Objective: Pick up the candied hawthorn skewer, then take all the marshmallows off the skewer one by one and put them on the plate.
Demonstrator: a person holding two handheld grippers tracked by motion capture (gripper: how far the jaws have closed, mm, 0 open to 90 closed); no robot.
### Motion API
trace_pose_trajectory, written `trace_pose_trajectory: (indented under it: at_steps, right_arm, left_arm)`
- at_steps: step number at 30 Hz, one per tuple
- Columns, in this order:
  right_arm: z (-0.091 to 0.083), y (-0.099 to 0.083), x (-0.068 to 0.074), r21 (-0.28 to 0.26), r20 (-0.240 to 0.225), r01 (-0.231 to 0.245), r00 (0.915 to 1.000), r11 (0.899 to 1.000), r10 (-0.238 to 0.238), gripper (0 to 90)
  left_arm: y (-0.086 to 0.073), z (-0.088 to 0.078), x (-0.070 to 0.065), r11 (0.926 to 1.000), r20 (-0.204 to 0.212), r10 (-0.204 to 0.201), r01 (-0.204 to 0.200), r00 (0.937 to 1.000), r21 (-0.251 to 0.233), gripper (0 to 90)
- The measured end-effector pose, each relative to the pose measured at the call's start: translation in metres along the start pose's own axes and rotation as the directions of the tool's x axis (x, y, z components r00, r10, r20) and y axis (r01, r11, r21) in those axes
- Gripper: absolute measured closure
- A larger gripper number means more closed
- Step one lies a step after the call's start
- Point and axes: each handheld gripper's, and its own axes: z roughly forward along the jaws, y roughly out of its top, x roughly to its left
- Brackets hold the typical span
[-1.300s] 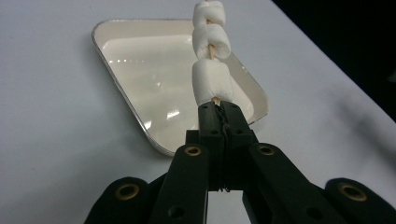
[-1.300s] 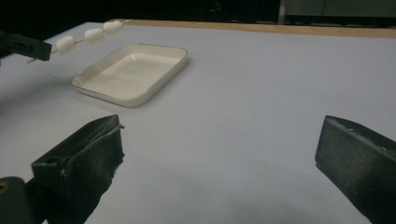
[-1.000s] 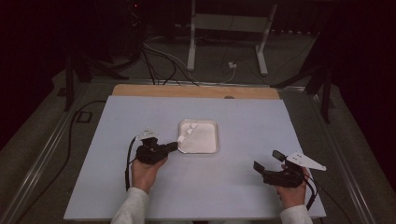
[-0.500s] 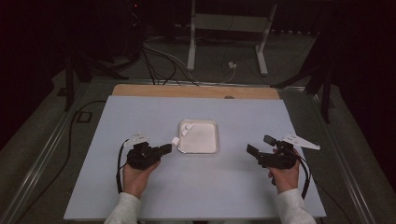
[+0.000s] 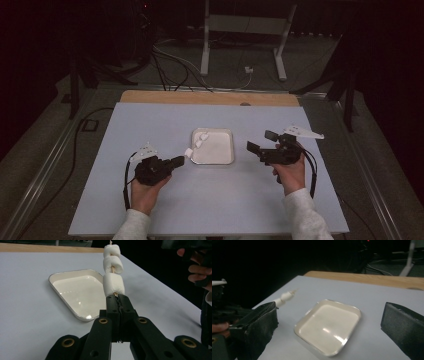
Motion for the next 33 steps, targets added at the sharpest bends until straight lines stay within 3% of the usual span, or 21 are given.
trace_pose_trajectory:
  at_steps: [10,21,23,33]
  right_arm:
    - [0.034,0.007,0.017,0.028,-0.058,-0.007,0.9983,1.0,0.008,1.0]
    - [0.062,0.012,0.03,0.064,-0.134,-0.066,0.9882,0.996,0.074,1.6]
    - [0.068,0.013,0.031,0.095,-0.162,-0.088,0.9815,0.992,0.102,6.3]
    - [0.085,0.013,0.041,0.145,-0.222,-0.104,0.9657,0.984,0.135,21.5]
  left_arm:
    - [0.0,-0.003,0.002,0.9999,0.001,-0.001,0.001,1.0,-0.016,90.0]
    - [0.001,-0.003,0.001,0.9995,0.01,-0.001,0.001,1.0,-0.032,90.0]
    - [0.0,-0.003,0.001,0.9996,0.012,0.004,-0.004,0.9999,-0.029,90.0]
    - [0.0,-0.003,-0.001,0.9994,0.019,0.009,-0.009,0.9998,-0.034,90.0]
